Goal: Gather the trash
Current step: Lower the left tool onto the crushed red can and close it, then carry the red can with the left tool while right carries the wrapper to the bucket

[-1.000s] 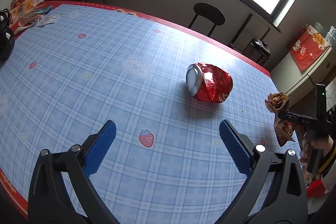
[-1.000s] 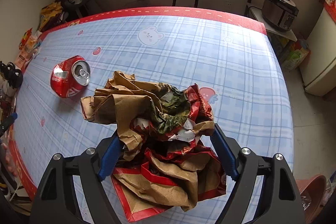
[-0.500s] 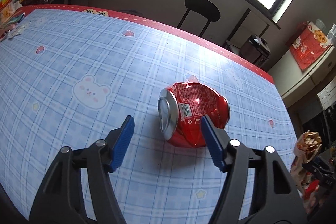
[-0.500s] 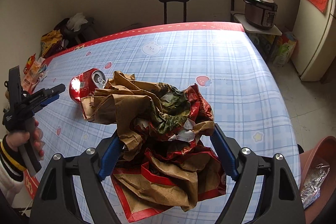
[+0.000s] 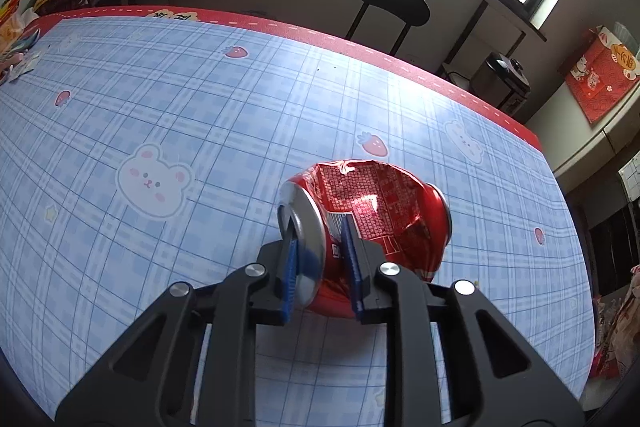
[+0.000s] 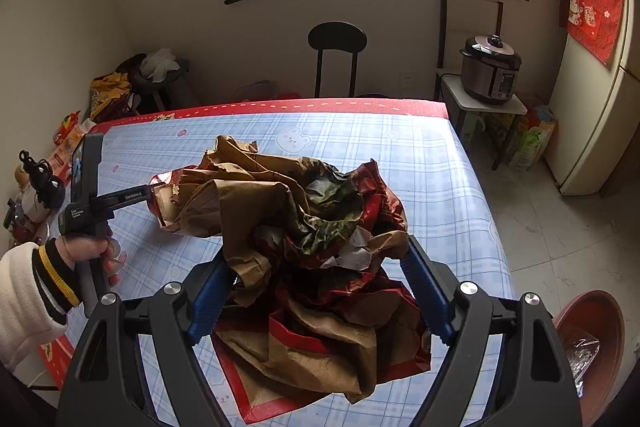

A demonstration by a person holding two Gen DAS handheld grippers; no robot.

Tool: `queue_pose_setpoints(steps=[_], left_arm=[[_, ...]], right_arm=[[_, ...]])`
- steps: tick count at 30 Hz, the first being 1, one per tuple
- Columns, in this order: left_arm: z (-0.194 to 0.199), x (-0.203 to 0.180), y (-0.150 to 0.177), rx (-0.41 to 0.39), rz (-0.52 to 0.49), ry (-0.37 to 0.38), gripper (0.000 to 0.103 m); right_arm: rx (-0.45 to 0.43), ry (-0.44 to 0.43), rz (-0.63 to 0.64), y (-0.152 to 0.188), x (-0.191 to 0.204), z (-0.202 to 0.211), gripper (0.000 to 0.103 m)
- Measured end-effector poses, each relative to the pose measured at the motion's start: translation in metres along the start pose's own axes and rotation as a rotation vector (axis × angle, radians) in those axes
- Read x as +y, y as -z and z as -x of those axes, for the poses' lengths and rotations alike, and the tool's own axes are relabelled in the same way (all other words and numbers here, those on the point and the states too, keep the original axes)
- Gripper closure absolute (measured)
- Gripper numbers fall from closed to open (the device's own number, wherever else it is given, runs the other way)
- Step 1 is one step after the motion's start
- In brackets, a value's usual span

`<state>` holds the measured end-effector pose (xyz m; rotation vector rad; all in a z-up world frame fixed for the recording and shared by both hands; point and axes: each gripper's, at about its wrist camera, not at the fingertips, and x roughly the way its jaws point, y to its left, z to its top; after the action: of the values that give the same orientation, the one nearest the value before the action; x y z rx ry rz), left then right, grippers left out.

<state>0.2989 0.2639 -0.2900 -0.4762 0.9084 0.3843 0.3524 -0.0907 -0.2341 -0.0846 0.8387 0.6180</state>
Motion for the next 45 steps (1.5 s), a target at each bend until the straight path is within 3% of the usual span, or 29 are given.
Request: queue_pose_setpoints(steps=[10,17,26,37,41,45], left_arm=[[0.068,-0.002,0.02,-0.048,-0.036,-0.021,0.08],[0.139,-0.033,0.048,-0.088,-0.075,-0.003,0.079],[0.198,-0.125,0.087,-0.127,-0.157,0.12,0.079],[0.206,-0.254,0.132,-0.104,-0.291,0.277,0.079],[0.205,-0.291,0.147,-0.093,-0.34,0.306,0.079],[0.204,-0.317,0.158,-0.083,-0.376,0.323,0.079]], right_arm=[[-0.034,-0.052,-0.03,0.017,-0.007,0.025,0.023],[-0.093,-0.085,-0.078,0.036,-0.031,0.056,0.023],[-0.111,0.016,-0.176,0.078,-0.109,0.111,0.023],[-0.091,0.241,-0.401,0.127,-0.252,0.152,0.02],[-0.077,0.22,-0.499,0.137,-0.295,0.146,0.013],[-0.057,0.243,-0.483,0.134,-0.309,0.145,0.005]])
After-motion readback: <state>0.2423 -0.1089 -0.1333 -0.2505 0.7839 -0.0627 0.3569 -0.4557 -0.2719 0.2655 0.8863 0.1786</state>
